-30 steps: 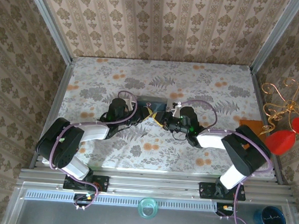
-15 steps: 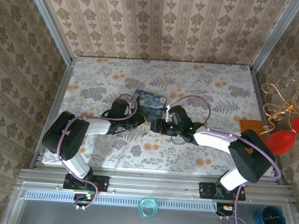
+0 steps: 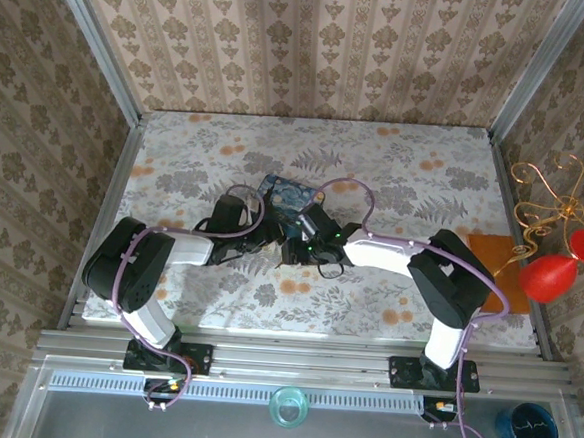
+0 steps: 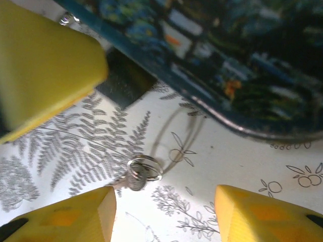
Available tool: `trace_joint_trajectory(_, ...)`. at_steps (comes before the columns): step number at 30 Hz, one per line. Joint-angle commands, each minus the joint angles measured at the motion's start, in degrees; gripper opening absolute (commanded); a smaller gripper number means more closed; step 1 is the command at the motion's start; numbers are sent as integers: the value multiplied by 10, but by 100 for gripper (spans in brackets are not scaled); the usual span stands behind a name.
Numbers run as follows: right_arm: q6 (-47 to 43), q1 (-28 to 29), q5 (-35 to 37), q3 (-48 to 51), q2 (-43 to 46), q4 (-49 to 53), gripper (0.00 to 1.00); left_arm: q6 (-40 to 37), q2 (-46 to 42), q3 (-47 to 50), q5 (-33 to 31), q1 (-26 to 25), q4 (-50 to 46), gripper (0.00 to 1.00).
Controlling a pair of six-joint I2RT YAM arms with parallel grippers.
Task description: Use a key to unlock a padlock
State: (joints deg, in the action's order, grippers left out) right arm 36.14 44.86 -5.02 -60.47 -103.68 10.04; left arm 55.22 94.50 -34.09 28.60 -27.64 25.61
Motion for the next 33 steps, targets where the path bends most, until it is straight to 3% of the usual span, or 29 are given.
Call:
trace_joint_trajectory(1, -15, 11, 27, -29, -19, 54, 55, 6, -7, 25, -6, 7, -11, 41)
trace_joint_trajectory(12, -28, 27, 42, -98, -77, 111, 55, -48, -109, 110, -24, 42, -45, 49)
trace_joint_trajectory(25, -37, 47, 65, -165, -143, 160, 43, -118, -223, 145, -54, 52, -122, 50)
trace_joint_trajectory(33, -35, 57, 74, -201, -168, 189, 36, -128, -236, 148, -61, 58, -139, 50)
